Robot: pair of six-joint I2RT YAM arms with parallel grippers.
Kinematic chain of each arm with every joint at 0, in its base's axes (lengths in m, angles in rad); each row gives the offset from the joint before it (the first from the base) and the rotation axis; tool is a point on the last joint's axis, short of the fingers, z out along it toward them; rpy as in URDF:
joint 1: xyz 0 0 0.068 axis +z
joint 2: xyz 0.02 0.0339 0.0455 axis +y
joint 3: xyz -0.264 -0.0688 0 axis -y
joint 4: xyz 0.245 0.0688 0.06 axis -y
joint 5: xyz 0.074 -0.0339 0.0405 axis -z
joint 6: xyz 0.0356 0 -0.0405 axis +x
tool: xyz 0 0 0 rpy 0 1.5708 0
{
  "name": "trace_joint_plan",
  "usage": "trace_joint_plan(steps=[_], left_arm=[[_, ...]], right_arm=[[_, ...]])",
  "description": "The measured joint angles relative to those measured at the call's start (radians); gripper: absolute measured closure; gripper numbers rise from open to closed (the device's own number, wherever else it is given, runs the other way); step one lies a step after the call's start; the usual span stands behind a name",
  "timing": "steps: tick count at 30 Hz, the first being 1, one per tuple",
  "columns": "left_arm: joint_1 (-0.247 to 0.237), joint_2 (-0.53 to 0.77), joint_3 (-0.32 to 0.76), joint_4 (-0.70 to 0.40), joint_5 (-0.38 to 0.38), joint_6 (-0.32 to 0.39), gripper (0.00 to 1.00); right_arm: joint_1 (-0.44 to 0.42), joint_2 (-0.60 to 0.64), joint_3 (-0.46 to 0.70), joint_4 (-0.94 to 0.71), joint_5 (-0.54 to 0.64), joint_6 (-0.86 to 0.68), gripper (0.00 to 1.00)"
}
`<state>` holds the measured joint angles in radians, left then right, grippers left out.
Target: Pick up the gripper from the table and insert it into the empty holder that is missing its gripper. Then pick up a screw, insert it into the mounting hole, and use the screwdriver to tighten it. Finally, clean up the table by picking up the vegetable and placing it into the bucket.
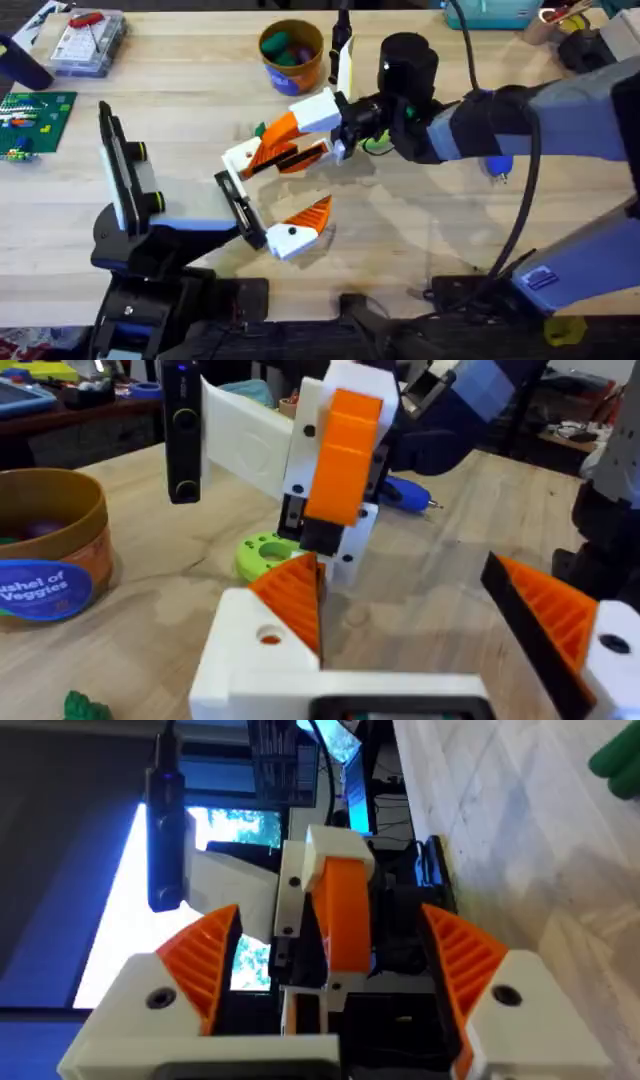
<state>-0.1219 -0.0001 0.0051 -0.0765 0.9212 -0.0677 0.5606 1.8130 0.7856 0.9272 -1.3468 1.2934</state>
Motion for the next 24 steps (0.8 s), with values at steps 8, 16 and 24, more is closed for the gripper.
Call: trace_joint_plan(steps=[8, 16, 24], left_arm=[[0.0, 0.0, 0.0, 0.0, 0.0, 0.0, 0.014], [0.0, 0.0, 0.0, 0.0, 0.001, 0.0, 0.014], [0.0, 0.0, 0.0, 0.0, 0.002, 0.0, 0.014]], right_arm=[[-0.006, 0.0, 0.0, 0.008, 0.0, 0.028, 0.009], [-0.08, 0.0, 0.001, 0.085, -0.071, 0.085, 0.009], [-0.215, 0.0, 0.002, 0.093, -0.075, 0.097, 0.009]])
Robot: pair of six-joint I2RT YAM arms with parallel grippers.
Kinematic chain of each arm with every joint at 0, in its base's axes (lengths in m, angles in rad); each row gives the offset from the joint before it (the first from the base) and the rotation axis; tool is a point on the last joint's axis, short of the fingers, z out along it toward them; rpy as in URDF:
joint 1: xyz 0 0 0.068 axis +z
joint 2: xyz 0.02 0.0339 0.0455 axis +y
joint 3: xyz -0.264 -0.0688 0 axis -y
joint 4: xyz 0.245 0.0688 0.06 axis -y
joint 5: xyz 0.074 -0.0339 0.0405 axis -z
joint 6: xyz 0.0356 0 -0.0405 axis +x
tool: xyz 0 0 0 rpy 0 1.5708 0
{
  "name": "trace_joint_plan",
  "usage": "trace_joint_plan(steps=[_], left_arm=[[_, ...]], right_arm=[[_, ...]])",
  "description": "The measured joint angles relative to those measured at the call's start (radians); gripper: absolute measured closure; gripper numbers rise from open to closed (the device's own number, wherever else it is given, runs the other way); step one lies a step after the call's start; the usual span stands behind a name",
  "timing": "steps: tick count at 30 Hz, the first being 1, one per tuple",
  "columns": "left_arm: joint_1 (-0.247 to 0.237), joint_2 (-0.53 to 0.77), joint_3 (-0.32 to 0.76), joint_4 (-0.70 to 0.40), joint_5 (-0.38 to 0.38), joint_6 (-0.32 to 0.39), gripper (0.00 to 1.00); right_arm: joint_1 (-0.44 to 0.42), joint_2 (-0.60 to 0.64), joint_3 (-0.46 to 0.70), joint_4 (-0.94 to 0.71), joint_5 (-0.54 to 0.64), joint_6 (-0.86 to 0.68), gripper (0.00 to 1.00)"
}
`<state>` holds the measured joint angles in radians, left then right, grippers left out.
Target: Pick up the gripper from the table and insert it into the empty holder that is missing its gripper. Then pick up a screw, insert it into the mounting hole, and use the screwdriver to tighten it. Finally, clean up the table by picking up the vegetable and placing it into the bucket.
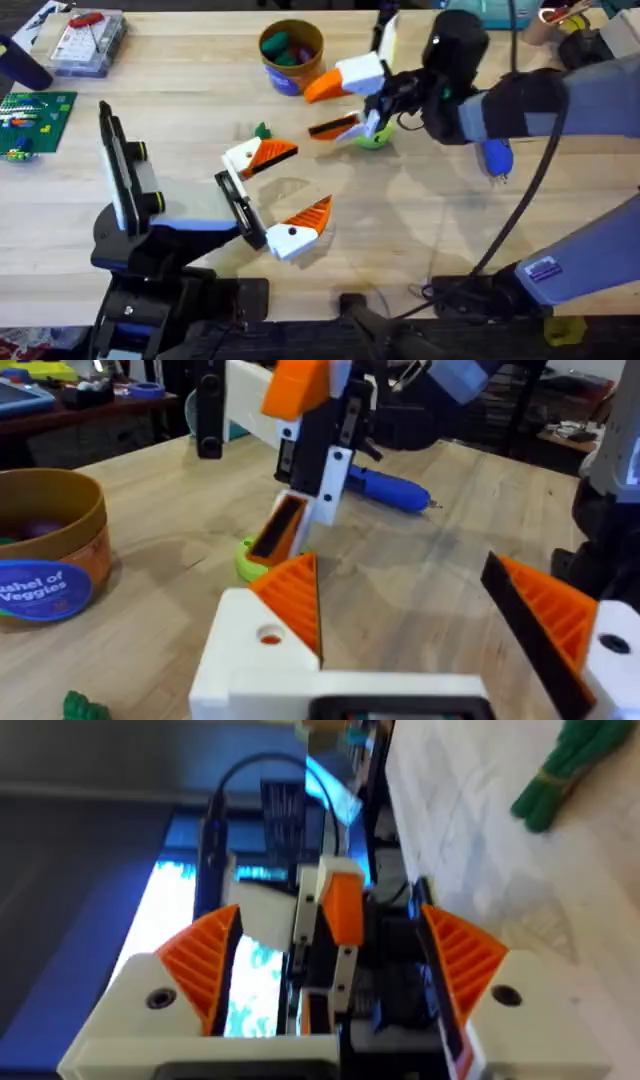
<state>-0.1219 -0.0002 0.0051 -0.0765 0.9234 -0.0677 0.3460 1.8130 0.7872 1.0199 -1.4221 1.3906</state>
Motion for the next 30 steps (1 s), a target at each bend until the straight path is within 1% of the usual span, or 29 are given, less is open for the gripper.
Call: trace_joint_plan(steps=[5, 11, 14, 16, 19, 21, 23, 24, 26, 27, 30], left_arm=[[0.0, 0.0, 0.0, 0.0, 0.0, 0.0, 0.014], [0.0, 0.0, 0.0, 0.0, 0.0, 0.0, 0.014], [0.0, 0.0, 0.0, 0.0, 0.0, 0.0, 0.014], [0.0, 0.0, 0.0, 0.0, 0.0, 0.0, 0.014], [0.0, 0.0, 0.0, 0.0, 0.0, 0.0, 0.013], [0.0, 0.0, 0.0, 0.0, 0.0, 0.0, 0.013], [0.0, 0.0, 0.0, 0.0, 0.001, 0.0, 0.013], [0.0, 0.0, 0.0, 0.0, 0.0, 0.0, 0.013], [0.0, 0.0, 0.0, 0.0, 0.0, 0.0, 0.013], [0.0, 0.0, 0.0, -0.001, 0.0, 0.0, 0.013], [0.0, 0.0, 0.0, 0.0, 0.0, 0.0, 0.013]], right_arm=[[-0.069, 0.0, 0.0, -0.011, 0.116, -0.025, 0.009], [-0.117, 0.0, 0.001, -0.035, 0.32, -0.107, 0.01], [-0.127, 0.0, 0.003, -0.122, 0.436, -0.171, 0.009], [-0.133, -0.003, 0.007, -0.214, 0.509, -0.216, 0.009], [-0.143, -0.031, 0.015, -0.423, 0.605, -0.304, 0.01], [-0.148, -0.09, 0.025, -0.599, 0.671, -0.391, 0.009], [-0.148, -0.177, 0.051, -0.794, 0.733, -0.48, 0.009], [-0.148, -0.228, 0.078, -0.918, 0.764, -0.541, 0.009], [-0.147, -0.324, 0.133, -1.111, 0.819, -0.657, 0.009], [-0.147, -0.366, 0.16, -1.188, 0.844, -0.714, 0.01], [-0.146, -0.478, 0.265, -1.501, 0.953, -0.887, 0.009]])
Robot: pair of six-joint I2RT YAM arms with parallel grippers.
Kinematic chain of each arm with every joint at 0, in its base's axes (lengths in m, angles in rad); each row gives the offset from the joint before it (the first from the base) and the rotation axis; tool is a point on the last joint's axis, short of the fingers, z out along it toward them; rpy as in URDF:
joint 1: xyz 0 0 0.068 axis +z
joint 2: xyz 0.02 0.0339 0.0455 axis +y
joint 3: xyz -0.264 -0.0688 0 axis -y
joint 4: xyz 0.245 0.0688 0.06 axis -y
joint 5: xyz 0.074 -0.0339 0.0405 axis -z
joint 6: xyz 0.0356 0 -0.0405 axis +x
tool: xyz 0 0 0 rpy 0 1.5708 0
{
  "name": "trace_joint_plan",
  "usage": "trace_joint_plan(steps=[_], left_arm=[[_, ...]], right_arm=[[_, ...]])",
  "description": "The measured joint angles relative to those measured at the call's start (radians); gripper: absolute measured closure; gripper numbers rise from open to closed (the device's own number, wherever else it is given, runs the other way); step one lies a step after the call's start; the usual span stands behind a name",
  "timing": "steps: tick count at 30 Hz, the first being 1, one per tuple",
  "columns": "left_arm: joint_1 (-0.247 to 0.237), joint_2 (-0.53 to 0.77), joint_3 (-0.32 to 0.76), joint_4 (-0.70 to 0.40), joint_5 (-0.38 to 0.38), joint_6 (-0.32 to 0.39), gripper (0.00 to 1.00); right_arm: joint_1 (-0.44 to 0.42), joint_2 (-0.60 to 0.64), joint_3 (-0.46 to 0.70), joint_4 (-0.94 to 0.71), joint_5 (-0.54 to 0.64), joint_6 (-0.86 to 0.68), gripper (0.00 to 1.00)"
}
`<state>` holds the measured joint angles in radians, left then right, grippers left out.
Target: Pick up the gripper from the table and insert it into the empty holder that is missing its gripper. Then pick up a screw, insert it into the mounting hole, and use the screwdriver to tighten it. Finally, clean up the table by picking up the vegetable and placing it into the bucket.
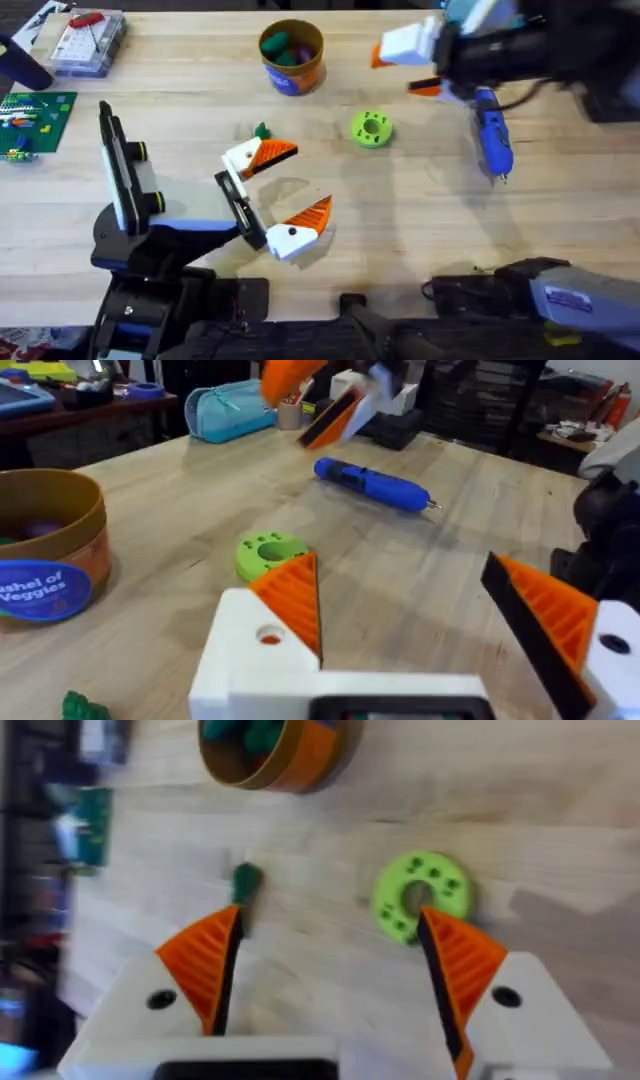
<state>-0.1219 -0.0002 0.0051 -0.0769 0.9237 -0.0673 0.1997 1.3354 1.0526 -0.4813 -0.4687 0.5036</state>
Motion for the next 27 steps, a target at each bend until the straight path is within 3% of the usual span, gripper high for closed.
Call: trace_joint_plan(steps=[4, 12, 20, 27], left_arm=[[0.0, 0.0, 0.0, 0.0, 0.0, 0.0, 0.013], [0.0, 0.0, 0.0, 0.0, 0.0, 0.0, 0.013], [0.0, 0.0, 0.0, 0.0, 0.0, 0.0, 0.013], [0.0, 0.0, 0.0, 0.0, 0.0, 0.0, 0.013]], right_arm=[[0.0, -0.104, 0.101, -0.326, 0.148, -0.192, 0.009], [0.057, -0.177, 0.177, -0.664, 0.327, -0.36, 0.009], [0.255, -0.169, 0.177, -0.667, 0.433, -0.399, 0.009], [0.275, -0.065, 0.177, -0.605, 0.468, -0.404, 0.009]])
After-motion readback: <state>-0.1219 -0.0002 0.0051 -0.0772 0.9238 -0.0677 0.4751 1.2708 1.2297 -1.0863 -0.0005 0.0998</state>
